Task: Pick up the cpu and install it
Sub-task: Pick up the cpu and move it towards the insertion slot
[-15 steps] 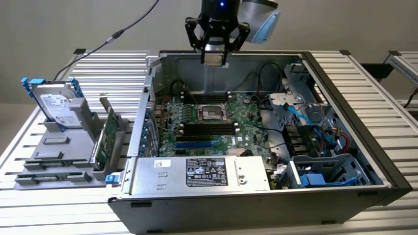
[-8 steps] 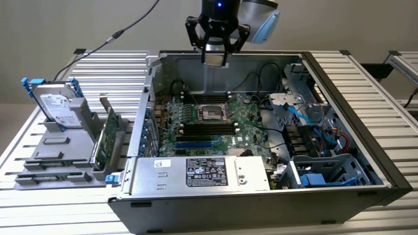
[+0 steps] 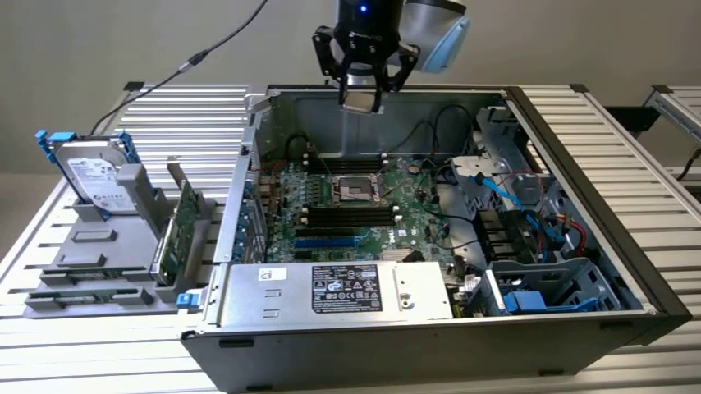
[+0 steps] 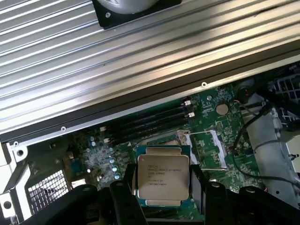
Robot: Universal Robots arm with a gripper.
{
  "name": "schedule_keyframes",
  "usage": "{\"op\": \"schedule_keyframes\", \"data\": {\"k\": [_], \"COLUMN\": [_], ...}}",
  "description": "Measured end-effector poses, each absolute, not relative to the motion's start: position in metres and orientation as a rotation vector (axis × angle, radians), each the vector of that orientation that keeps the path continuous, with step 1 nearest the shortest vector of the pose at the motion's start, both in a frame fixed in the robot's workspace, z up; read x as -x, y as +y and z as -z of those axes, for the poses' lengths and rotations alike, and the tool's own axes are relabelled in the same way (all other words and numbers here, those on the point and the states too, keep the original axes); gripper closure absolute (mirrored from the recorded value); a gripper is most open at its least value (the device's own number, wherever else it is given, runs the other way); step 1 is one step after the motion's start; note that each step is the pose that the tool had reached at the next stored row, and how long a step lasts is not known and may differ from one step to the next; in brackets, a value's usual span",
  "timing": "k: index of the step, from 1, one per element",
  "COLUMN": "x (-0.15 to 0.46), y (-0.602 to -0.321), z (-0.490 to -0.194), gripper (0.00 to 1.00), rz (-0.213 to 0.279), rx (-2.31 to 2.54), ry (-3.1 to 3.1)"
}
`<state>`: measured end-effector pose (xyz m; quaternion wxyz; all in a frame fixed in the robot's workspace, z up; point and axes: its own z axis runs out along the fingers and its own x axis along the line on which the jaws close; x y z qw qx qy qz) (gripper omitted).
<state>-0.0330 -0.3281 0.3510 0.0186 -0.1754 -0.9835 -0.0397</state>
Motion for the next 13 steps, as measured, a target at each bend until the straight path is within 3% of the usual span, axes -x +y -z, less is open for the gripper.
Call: {"op": "schedule_keyframes", "data": {"k": [13], "x": [0.033], "y": [-0.328], "z": [-0.3475], "gripper": [0.45], "rz": [0.13], "rx": [0.905], "ry": [-2.977]}}
